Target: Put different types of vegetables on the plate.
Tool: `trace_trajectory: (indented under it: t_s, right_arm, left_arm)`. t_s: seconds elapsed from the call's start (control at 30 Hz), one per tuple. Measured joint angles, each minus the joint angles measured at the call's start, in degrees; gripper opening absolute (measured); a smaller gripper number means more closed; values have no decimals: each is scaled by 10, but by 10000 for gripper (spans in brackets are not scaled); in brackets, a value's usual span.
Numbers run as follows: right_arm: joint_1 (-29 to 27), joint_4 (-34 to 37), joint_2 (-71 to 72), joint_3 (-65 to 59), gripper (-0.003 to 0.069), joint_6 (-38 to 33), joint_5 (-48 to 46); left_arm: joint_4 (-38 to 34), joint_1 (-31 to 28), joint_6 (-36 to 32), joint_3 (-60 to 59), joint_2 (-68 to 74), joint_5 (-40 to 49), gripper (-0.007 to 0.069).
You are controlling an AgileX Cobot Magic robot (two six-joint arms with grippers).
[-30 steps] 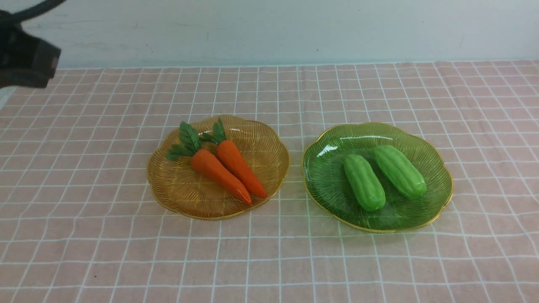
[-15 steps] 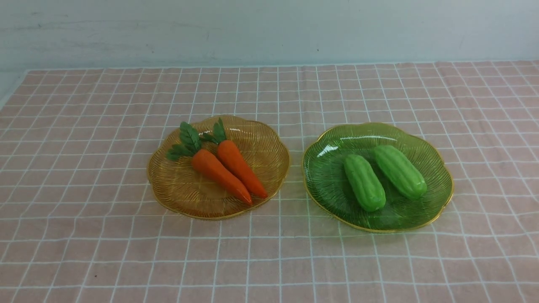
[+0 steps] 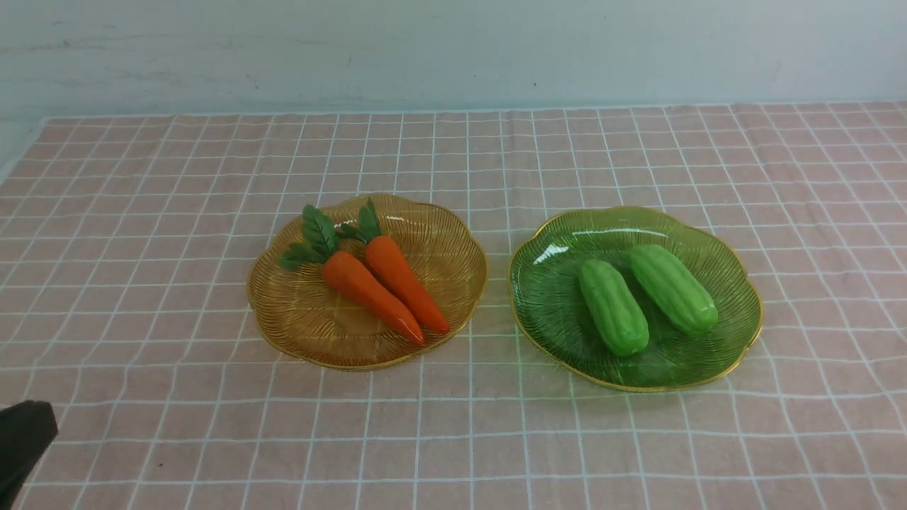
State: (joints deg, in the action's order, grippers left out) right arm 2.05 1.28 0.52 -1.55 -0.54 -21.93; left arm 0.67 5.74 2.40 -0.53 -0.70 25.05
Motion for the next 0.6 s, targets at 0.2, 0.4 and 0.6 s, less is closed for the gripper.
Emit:
trace_trajectory:
  t_s: [0.2, 0.4, 0.6]
  right_arm:
    - [0, 0, 0, 0, -15, 0, 0]
    - [0, 0, 0, 0, -15, 0, 0]
    - [0, 0, 0, 0, -15, 0, 0]
  left_arm:
    - [-2, 0, -1, -8, 0, -17, -3]
    - [-2, 0, -1, -8, 0, -20, -3]
    - [-2, 0, -1, -8, 0, -20, -3]
